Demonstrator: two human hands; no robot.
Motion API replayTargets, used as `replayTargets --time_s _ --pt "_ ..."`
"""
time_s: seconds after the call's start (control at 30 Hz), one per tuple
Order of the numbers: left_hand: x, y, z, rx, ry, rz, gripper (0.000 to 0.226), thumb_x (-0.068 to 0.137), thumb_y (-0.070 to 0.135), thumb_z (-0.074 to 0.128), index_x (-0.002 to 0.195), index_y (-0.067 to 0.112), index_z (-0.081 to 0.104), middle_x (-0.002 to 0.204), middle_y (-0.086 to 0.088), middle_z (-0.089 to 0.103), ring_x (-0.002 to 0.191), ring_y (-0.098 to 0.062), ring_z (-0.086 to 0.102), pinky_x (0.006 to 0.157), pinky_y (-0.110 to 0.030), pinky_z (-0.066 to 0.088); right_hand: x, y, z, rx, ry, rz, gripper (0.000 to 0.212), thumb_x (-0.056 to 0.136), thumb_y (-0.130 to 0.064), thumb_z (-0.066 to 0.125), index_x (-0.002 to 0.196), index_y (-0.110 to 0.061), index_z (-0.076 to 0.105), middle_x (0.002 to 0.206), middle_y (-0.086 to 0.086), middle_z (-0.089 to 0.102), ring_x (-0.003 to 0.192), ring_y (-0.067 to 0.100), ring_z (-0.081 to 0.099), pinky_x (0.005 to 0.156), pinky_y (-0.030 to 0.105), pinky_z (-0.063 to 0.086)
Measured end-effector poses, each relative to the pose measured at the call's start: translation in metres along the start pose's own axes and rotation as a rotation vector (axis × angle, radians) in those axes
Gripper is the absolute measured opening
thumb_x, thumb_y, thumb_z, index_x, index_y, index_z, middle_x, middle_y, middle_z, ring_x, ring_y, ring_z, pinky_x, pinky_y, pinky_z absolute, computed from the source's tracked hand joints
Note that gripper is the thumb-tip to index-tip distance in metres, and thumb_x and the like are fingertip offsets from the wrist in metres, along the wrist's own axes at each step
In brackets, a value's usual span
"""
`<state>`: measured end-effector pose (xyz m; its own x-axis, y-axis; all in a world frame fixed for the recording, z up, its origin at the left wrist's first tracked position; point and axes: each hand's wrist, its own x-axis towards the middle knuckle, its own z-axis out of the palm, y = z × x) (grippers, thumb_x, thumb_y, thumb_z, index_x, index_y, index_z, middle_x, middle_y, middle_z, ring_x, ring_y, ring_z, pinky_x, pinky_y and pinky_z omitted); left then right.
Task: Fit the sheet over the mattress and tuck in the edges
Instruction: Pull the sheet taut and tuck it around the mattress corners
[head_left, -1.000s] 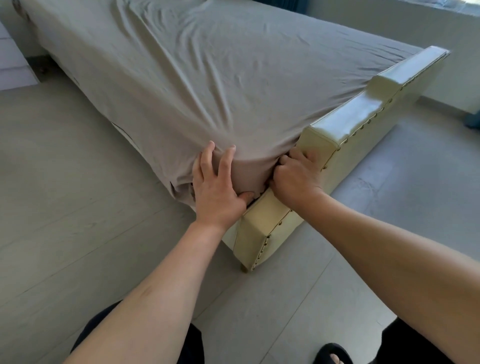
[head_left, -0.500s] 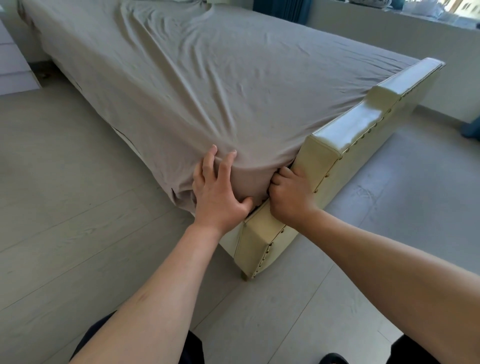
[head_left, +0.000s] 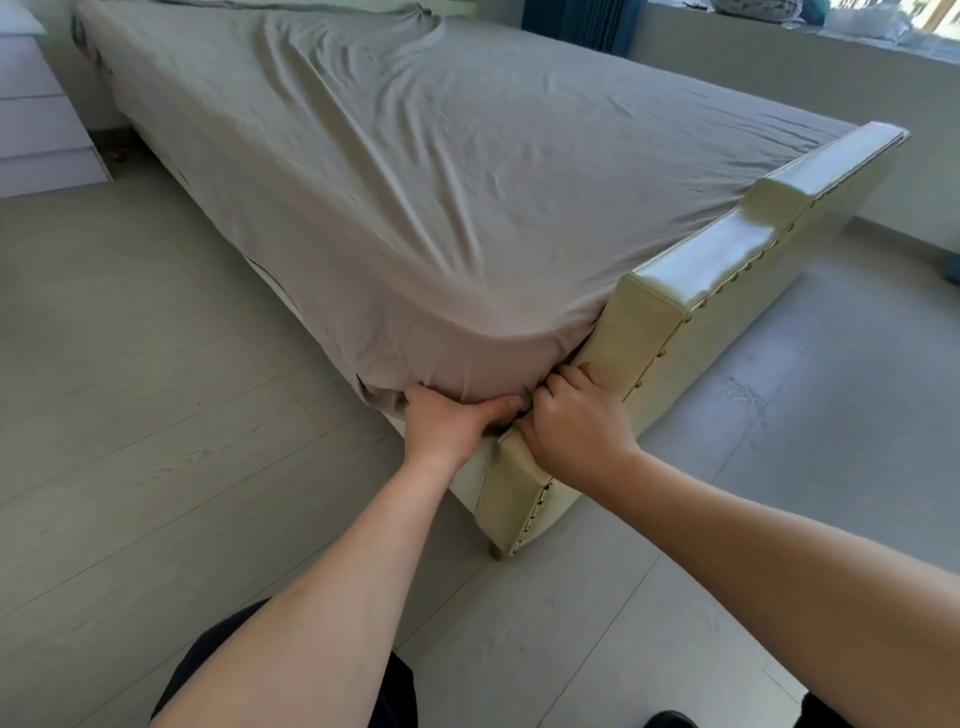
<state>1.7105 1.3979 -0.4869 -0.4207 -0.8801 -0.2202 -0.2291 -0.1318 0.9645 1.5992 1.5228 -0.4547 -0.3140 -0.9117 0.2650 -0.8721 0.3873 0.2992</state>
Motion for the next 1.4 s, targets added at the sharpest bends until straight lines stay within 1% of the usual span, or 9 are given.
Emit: replayTargets --time_s 0.23,0.37,0.47,0.6,0.77,0.87,1.03,1.23,1.4 --pt "0.015 0.002 -0.021 -0.682 -0.109 -0.309 0.013 0.061 0.003 0.048 0.071 0.012 0.050 0.072 -0.007 0.054 0.066 -0.025 0.052 0.073 -0.039 0.050 0.012 -0.009 -0.020 0.105 -0.176 0.031 0.023 0.084 -0.029 0.056 0.064 -0.021 0.065 0.073 0.003 0.069 0.086 0.030 0.060 0.090 0.040 0.044" --pt "0.018 -0.005 -0.024 -0.874 -0.135 -0.296 0.032 0.043 0.010 0.053 0.069 0.018 0.038 0.072 -0.004 0.045 0.068 -0.025 0.046 0.070 -0.037 0.049 0.021 0.004 -0.017 0.031 -0.387 -0.011 0.063 0.097 -0.058 0.027 0.102 -0.019 0.076 0.107 0.003 0.071 0.119 0.029 0.051 0.116 0.044 0.023" --pt "0.028 0.000 -0.028 -0.704 -0.150 -0.272 0.029 0.043 0.008 0.050 0.066 0.019 0.037 0.067 -0.004 0.039 0.064 -0.023 0.043 0.063 -0.036 0.049 0.027 -0.006 -0.025 -0.018 -0.532 -0.018 0.053 0.099 -0.052 0.028 0.107 -0.026 0.072 0.117 0.002 0.066 0.124 0.031 0.044 0.117 0.046 0.020" --pt "0.037 0.007 -0.038 -0.178 -0.095 -0.256 0.011 0.066 0.011 0.054 0.075 0.009 0.059 0.081 -0.011 0.059 0.069 -0.027 0.058 0.066 -0.034 0.056 0.032 -0.022 -0.052 -0.103 -0.671 -0.029 0.024 0.095 -0.026 0.035 0.078 -0.027 0.053 0.111 -0.006 0.062 0.108 0.025 0.050 0.093 0.037 0.040" --pt "0.027 0.015 -0.042 -0.252 -0.061 -0.276 0.013 0.080 0.008 0.049 0.086 0.008 0.061 0.082 -0.014 0.062 0.070 -0.027 0.060 0.061 -0.032 0.052 0.029 -0.062 -0.083 0.019 -0.556 -0.093 0.022 0.093 -0.016 0.043 0.082 -0.021 0.061 0.092 -0.004 0.060 0.080 0.021 0.055 0.066 0.032 0.044" --pt "0.017 0.018 -0.042 -0.472 -0.138 -0.398 0.013 0.085 0.005 0.046 0.080 0.006 0.058 0.074 -0.013 0.062 0.067 -0.029 0.060 0.057 -0.031 0.051 0.025 -0.099 -0.071 0.217 -0.609 -0.196 0.033 0.097 -0.021 0.044 0.120 -0.013 0.066 0.121 0.005 0.062 0.113 0.027 0.060 0.087 0.038 0.049" --pt "0.020 0.011 -0.041 -0.689 -0.113 -0.361 0.018 0.085 0.007 0.042 0.074 0.010 0.055 0.070 -0.009 0.056 0.066 -0.024 0.052 0.066 -0.032 0.045 0.024 -0.113 -0.038 0.306 -0.616 -0.079 0.073 0.094 -0.032 0.050 0.155 -0.003 0.024 0.158 0.017 0.029 0.140 0.031 0.039 0.115 0.039 0.033" --pt "0.032 0.012 -0.034 -0.717 -0.163 -0.283 0.051 0.091 -0.002 0.027 0.046 0.016 0.044 0.045 0.001 0.046 0.045 -0.019 0.049 0.047 -0.019 0.039 0.051 -0.095 -0.072 0.315 -0.532 -0.228 0.031 0.097 -0.023 0.046 0.116 -0.007 0.065 0.121 0.011 0.064 0.112 0.031 0.063 0.078 0.033 0.045" --pt "0.048 0.011 -0.038 -0.422 -0.168 -0.174 0.038 0.108 0.004 0.032 0.074 0.015 0.047 0.043 0.009 0.057 0.052 -0.013 0.059 0.037 -0.016 0.043 0.069 -0.090 -0.100 0.368 -0.261 -0.130 0.014 0.093 -0.020 0.047 0.086 -0.023 0.058 0.098 0.002 0.067 0.090 0.024 0.065 0.067 0.031 0.042"
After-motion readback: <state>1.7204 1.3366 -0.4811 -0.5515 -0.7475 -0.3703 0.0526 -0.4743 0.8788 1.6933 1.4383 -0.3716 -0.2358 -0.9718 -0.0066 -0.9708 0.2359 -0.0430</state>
